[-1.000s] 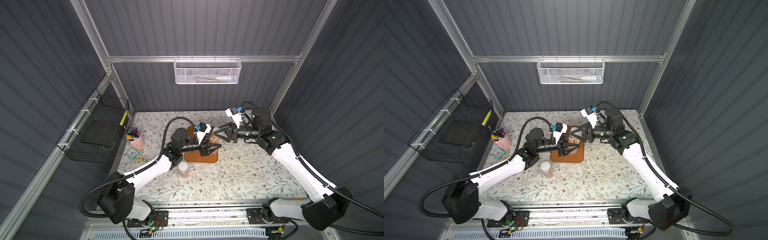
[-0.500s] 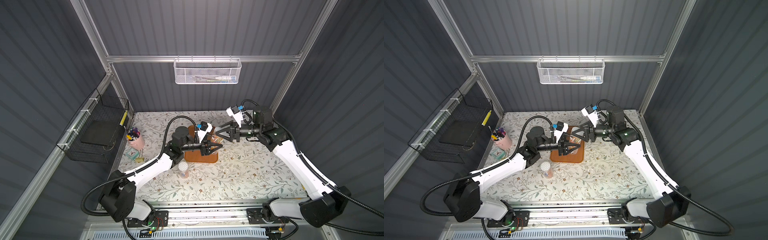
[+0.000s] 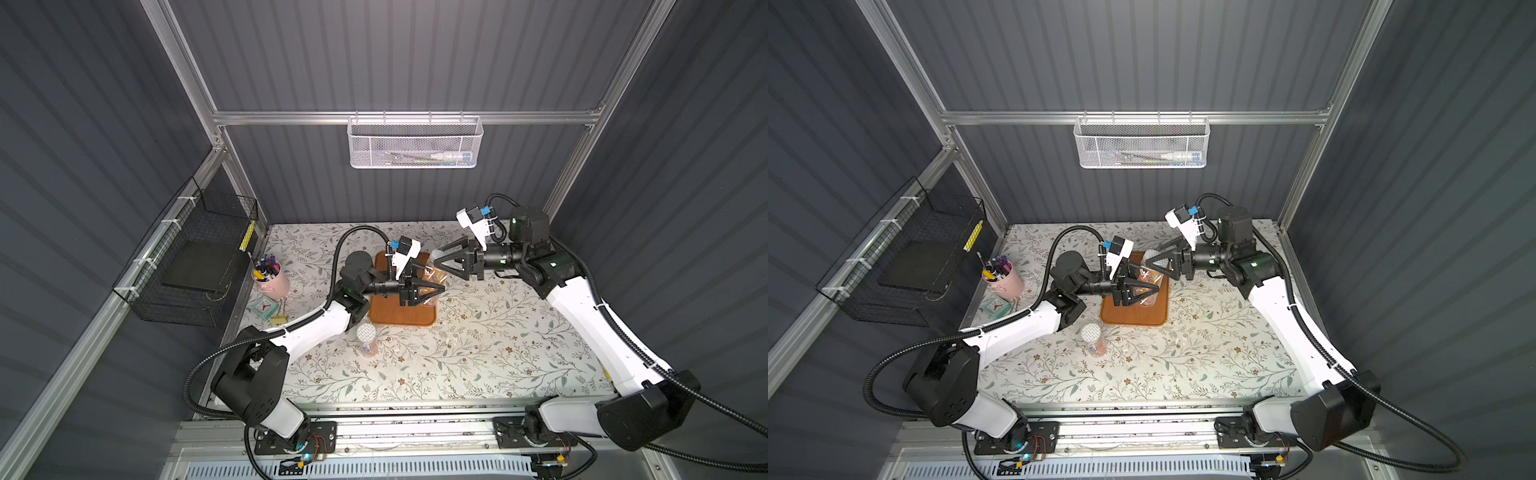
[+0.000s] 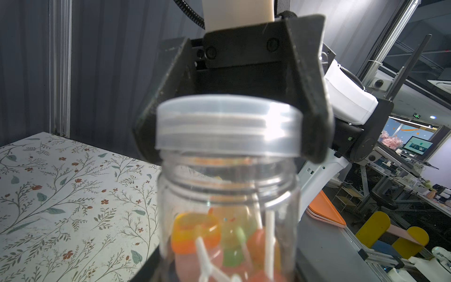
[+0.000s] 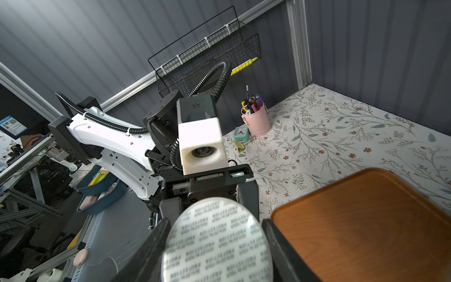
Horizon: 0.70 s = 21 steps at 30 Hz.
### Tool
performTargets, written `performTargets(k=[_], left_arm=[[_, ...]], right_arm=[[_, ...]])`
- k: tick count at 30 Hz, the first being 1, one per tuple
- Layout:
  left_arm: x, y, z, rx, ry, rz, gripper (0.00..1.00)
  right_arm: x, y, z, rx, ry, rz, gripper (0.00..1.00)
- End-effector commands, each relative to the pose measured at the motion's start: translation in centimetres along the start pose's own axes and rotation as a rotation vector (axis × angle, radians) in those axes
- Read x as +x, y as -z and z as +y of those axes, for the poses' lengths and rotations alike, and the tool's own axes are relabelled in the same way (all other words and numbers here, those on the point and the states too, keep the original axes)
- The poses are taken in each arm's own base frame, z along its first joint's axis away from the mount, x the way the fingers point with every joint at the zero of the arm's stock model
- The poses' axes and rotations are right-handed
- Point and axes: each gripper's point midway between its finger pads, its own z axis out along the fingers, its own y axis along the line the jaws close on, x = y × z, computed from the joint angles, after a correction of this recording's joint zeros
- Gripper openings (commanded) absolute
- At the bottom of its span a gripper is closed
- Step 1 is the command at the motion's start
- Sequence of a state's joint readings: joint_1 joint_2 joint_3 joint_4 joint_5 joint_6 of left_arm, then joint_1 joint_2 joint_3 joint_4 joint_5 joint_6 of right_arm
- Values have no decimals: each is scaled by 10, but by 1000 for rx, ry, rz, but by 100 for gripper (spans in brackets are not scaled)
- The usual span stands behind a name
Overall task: Pour the candies out of the jar
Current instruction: Unscrew the lid from the jar.
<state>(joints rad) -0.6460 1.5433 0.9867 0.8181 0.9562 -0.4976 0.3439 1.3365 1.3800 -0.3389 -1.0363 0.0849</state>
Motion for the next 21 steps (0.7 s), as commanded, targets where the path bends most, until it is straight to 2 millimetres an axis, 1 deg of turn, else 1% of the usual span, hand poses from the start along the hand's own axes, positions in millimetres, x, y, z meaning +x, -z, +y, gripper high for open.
performTargets(k=[1, 7, 9, 11, 12, 13, 16, 19, 21], left_arm=[[-6, 6, 2, 3, 13, -2, 0], [-2, 6, 7, -19, 22, 11, 0], [-2, 5, 8, -20, 21, 14, 0], [-2, 5, 11, -35, 25, 17, 0], [-1, 5, 14, -53, 26, 22, 0], [0, 5, 18, -87, 22, 31, 0], [6, 9, 31, -218, -25, 70, 0], [12, 9, 37, -336, -95, 130, 0], [13, 8, 39, -360, -105, 140, 0]], right_arm=[[-26, 12, -10, 98, 107, -90, 55], [-36, 12, -10, 76, 128, -116, 56], [-40, 10, -2, 20, 131, -111, 57], [-43, 9, -1, -2, 124, -103, 57], [-44, 9, -7, 32, 115, -100, 57], [-44, 9, -17, 91, 95, -99, 56], [-38, 13, -37, 223, 48, -89, 56], [-29, 16, -49, 324, 13, -90, 56], [-21, 15, -53, 387, 30, -65, 56]])
